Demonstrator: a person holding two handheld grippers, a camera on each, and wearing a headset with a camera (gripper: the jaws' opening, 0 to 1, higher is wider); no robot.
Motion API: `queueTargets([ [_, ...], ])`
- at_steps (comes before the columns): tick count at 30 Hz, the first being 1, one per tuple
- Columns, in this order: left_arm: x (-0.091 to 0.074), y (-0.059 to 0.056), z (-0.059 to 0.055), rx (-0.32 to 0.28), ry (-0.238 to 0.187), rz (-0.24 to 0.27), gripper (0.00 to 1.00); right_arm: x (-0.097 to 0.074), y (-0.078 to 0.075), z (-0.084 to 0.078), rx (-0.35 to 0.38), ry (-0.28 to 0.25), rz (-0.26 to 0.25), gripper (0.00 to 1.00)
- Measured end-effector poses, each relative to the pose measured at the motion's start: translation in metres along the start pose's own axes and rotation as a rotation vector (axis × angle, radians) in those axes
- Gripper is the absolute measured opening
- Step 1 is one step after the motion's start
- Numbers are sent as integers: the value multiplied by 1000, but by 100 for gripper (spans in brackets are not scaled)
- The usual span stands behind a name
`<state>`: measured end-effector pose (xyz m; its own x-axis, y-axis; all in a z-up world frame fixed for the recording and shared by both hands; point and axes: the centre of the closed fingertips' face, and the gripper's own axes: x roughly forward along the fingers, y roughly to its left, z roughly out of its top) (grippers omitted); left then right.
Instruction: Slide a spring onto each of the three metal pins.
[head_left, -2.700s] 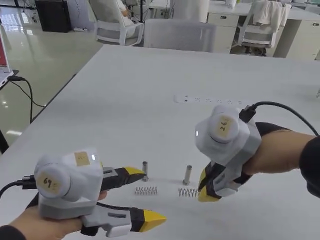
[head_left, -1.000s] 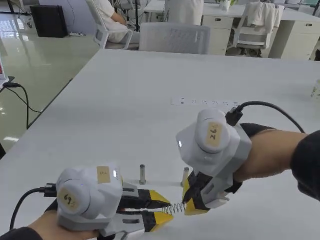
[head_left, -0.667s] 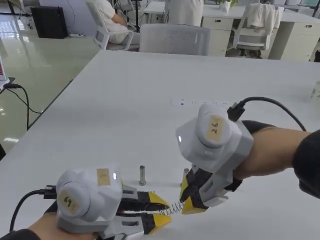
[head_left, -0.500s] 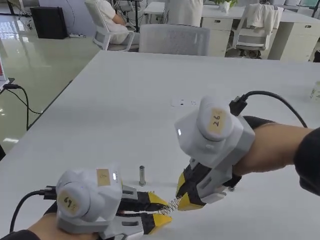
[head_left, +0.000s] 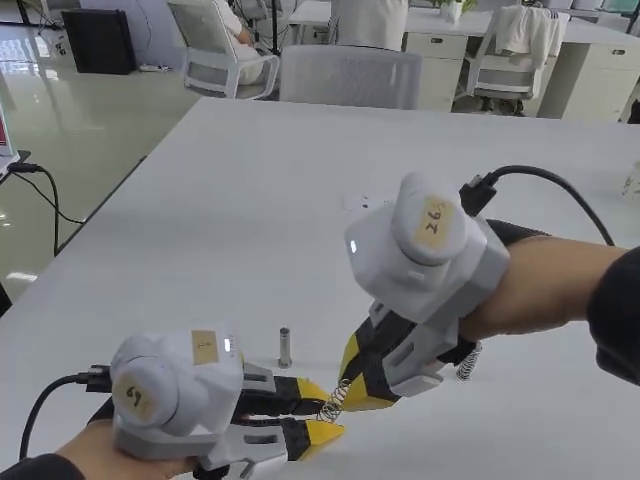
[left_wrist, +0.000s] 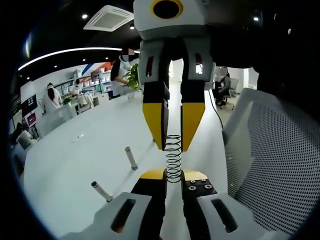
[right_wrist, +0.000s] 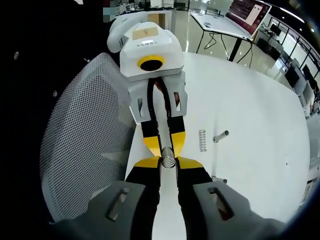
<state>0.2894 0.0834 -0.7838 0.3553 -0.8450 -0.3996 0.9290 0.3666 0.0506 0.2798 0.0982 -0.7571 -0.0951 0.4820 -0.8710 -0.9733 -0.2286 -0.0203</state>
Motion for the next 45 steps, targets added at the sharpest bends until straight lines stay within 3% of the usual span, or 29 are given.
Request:
queueTargets([
  [14,-1,2,11,-18,-51,8,8,5,-2,2,21,-21,1,14],
  [18,-2,4,17,-33,-83,9,8,5,-3,3,19,-24,-1,13],
  [26,-4,3,19,-48,-97,7,8,3,-3,4,32,-34,3,13],
  [36,-2,5,17,-46,-83,18,9,5,-4,2,26,-11,-2,13],
  [45,-3,6,12,-96,-70,19,25,4,-7,0,28,-2,-12,13],
])
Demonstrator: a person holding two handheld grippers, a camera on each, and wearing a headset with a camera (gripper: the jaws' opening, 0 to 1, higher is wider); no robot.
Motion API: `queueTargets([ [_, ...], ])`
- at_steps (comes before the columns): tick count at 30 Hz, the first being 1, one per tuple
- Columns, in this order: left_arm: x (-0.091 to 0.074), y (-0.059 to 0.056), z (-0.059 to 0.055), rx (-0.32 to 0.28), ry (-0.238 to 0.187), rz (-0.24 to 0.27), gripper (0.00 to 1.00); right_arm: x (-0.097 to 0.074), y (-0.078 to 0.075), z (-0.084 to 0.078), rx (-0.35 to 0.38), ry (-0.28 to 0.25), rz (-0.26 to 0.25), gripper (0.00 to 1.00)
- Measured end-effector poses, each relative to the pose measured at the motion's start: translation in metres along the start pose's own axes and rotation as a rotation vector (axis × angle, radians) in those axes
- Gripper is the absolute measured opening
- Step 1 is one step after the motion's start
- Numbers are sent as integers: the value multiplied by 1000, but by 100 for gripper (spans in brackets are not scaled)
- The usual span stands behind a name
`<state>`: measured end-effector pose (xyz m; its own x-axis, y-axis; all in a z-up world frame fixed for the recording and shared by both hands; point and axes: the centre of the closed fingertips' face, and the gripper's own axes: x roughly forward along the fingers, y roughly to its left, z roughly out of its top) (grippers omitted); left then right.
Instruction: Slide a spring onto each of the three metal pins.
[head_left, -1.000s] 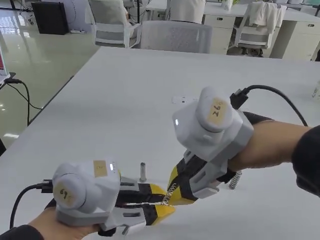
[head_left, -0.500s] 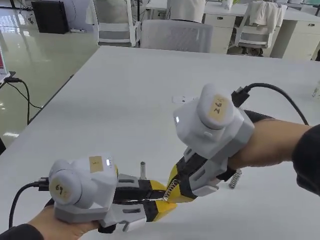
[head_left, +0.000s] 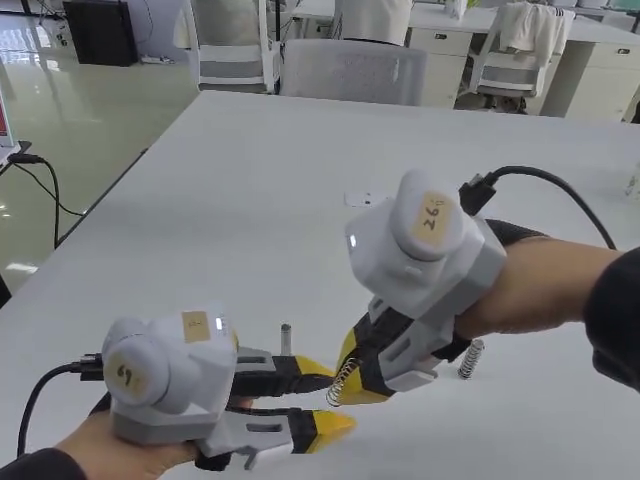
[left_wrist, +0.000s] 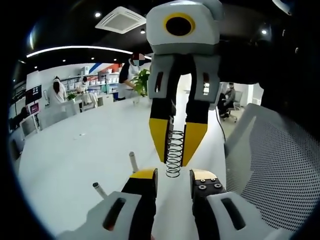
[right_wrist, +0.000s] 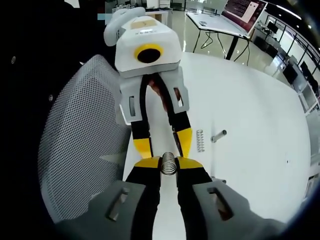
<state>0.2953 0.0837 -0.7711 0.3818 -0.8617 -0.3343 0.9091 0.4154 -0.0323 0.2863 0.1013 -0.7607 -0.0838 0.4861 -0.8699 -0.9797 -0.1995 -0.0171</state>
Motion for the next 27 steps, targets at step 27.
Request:
queueTargets([
  [27,-24,23,-21,-95,15,97,51,-6,-8,-17,28,36,-25,13],
])
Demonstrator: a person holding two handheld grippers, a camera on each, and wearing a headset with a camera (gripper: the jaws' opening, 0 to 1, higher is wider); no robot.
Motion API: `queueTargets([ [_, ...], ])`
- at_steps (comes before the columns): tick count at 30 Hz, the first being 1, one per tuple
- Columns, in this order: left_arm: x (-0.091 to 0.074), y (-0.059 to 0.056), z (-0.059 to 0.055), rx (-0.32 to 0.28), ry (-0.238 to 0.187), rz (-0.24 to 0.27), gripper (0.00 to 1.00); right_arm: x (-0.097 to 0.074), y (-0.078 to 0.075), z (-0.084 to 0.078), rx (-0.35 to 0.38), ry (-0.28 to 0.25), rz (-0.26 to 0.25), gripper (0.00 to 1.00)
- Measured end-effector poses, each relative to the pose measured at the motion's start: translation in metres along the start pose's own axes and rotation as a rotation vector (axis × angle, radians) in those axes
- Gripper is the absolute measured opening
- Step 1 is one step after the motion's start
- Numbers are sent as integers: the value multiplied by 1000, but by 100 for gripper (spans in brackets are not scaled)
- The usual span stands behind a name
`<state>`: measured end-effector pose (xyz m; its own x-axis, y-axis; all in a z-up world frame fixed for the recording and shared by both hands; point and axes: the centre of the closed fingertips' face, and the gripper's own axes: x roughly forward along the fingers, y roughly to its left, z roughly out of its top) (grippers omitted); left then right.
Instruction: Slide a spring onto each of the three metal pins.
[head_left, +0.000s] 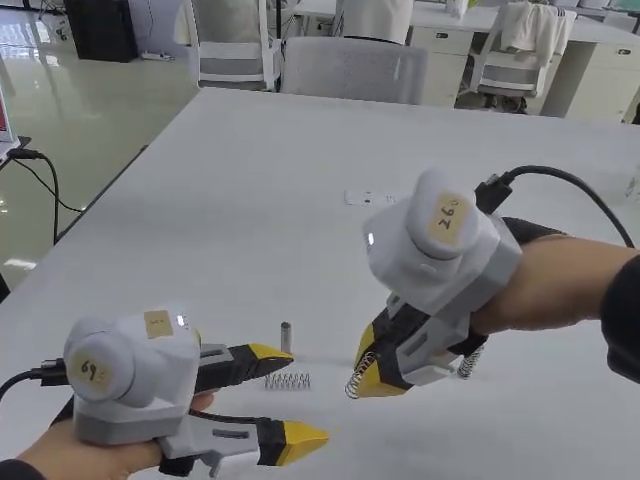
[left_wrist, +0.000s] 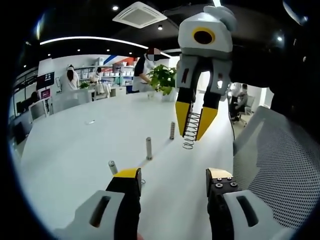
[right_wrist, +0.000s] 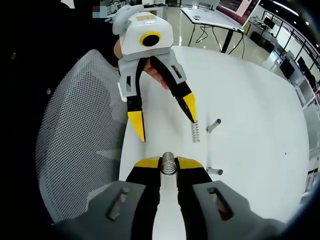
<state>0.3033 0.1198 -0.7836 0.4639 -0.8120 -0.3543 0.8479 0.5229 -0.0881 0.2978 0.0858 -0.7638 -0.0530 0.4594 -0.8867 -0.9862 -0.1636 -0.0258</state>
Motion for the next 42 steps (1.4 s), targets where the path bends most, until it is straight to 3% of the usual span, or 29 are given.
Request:
queueTargets([
  [18,-15,24,-9,-37,1,94,64,-7,-11,-10,15,23,-21,13],
  [42,-18,27,-15,-49,4,117,68,-16,-39,-31,34,84,-57,13],
])
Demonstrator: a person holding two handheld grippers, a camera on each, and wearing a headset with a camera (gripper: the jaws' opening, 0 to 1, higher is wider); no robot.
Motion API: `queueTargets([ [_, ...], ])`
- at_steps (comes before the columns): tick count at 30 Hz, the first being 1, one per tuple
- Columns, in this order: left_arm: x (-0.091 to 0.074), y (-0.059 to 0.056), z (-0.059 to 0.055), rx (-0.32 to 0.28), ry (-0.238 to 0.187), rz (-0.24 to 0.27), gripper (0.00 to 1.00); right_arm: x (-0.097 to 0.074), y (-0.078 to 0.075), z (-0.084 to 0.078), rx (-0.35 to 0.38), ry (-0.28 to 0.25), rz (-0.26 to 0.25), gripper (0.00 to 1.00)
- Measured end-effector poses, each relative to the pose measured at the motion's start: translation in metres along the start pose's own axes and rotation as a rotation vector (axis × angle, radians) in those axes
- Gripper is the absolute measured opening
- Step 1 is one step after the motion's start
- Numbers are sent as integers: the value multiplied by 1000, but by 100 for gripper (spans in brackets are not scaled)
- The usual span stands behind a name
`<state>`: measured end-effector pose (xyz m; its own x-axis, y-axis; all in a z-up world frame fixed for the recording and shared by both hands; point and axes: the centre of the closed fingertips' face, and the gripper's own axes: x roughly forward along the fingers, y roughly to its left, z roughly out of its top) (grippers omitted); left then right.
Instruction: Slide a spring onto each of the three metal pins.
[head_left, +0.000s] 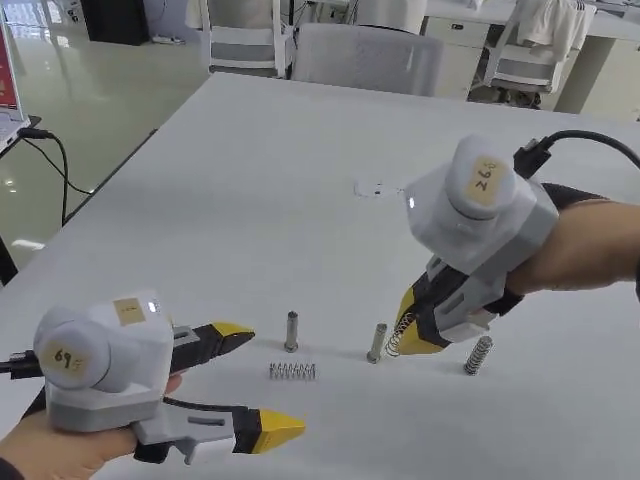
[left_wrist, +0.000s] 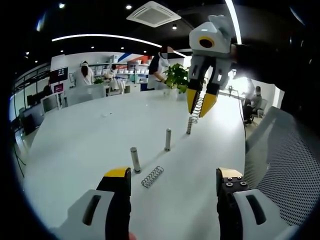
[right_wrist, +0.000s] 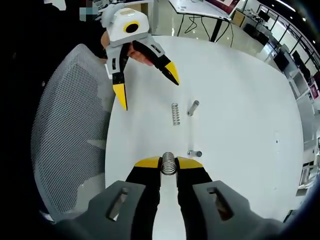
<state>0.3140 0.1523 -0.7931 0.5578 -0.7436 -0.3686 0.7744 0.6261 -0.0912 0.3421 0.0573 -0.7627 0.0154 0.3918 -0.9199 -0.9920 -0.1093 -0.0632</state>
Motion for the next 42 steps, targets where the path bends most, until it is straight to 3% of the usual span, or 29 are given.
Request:
queueTargets([
  [9,-1,2,0,-3,1,6,68,5,-23,-11,17,38,-48,13],
  [24,-3,3,-4,-13,10,9,68,16,-45,-12,9,59,-83,13],
  [31,-3,3,-5,-18,14,11,68,24,-48,-14,-10,81,-82,13],
  [42,-2,6,-7,-26,16,17,68,30,-51,-11,-8,73,-66,13],
])
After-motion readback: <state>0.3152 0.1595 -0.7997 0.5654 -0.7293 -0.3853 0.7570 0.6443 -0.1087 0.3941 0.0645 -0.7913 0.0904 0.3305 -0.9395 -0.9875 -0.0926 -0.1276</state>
